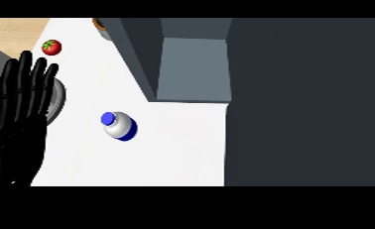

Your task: Pick up the bottled water, place it into the cabinet and close the cabinet

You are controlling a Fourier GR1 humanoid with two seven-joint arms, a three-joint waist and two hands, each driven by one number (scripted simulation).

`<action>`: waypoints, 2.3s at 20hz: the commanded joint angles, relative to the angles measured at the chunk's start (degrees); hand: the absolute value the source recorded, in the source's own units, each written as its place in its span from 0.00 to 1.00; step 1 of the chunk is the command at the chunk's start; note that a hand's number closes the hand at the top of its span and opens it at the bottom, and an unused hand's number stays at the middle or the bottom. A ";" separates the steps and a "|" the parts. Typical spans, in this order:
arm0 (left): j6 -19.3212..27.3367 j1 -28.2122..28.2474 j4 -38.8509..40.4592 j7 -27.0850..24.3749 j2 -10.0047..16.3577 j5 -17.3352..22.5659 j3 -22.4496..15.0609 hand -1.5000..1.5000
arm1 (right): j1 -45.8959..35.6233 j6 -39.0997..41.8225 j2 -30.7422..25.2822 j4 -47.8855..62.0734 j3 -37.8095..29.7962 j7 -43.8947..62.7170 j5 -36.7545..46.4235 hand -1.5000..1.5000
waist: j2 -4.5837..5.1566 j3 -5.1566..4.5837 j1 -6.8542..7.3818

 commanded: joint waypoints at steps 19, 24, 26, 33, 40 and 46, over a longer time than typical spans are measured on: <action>-29.11 1.03 10.53 11.37 17.63 40.25 10.35 0.00 | 24.07 10.58 -0.57 -27.79 15.81 11.14 -9.10 0.00 | -1.93 2.17 -0.91; -31.71 -3.30 20.72 8.79 17.77 34.11 10.81 0.00 | 27.79 12.31 -1.13 -26.90 13.86 6.73 -11.73 0.00 | -1.78 2.18 -1.49; -30.85 -1.18 19.12 10.40 18.38 34.34 11.27 0.00 | 31.61 11.65 -1.31 -31.58 18.04 8.12 -8.26 0.00 | -1.91 2.16 -1.52; -32.60 -5.06 30.27 6.85 15.13 26.82 7.85 0.00 | 36.81 13.94 -2.71 -30.40 16.94 1.13 -8.71 0.00 | -1.81 2.16 -1.80; -37.58 -10.88 49.17 0.72 15.07 21.44 7.75 0.00 | 42.68 14.45 -3.69 -33.49 22.79 -0.16 -5.12 0.00 | -1.61 2.03 -3.02; -36.98 -12.97 62.45 -10.62 11.84 12.91 7.12 0.00 | 47.27 15.56 -4.77 -34.16 21.85 -4.89 -6.01 0.00 | -1.57 2.02 -3.09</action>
